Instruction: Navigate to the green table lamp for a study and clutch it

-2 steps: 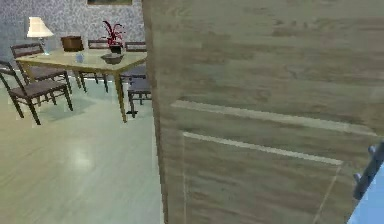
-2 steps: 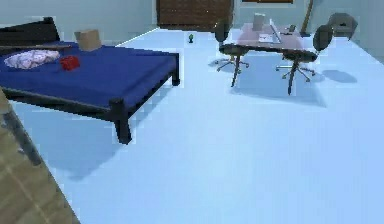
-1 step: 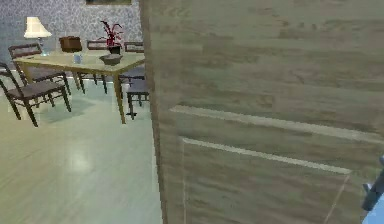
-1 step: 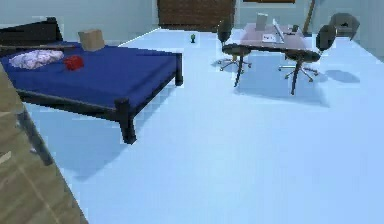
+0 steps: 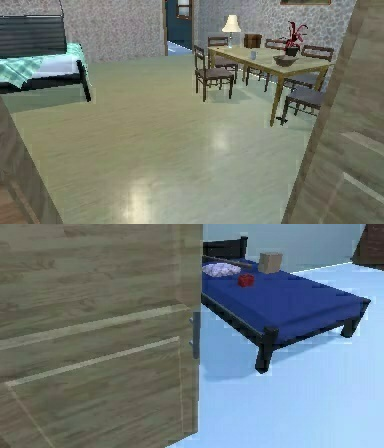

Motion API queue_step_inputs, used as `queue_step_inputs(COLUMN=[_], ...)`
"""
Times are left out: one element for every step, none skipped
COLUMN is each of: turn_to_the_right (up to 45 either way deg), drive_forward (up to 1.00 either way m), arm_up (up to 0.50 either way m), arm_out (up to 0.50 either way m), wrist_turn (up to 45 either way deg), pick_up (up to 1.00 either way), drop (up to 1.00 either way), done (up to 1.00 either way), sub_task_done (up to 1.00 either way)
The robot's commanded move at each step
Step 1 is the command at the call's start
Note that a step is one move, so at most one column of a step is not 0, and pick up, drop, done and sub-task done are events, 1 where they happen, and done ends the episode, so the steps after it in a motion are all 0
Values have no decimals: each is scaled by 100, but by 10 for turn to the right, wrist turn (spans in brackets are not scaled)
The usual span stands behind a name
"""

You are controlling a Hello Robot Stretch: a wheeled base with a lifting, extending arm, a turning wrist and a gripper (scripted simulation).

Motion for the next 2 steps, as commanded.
queue_step_inputs(turn_to_the_right=[-60, 0], drive_forward=[0, 100], arm_up=[0, 0], arm_out=[0, 0], wrist_turn=[0, 0], pick_up=[0, 0], drop=[0, 0], done=[0, 0], sub_task_done=[0, 0])
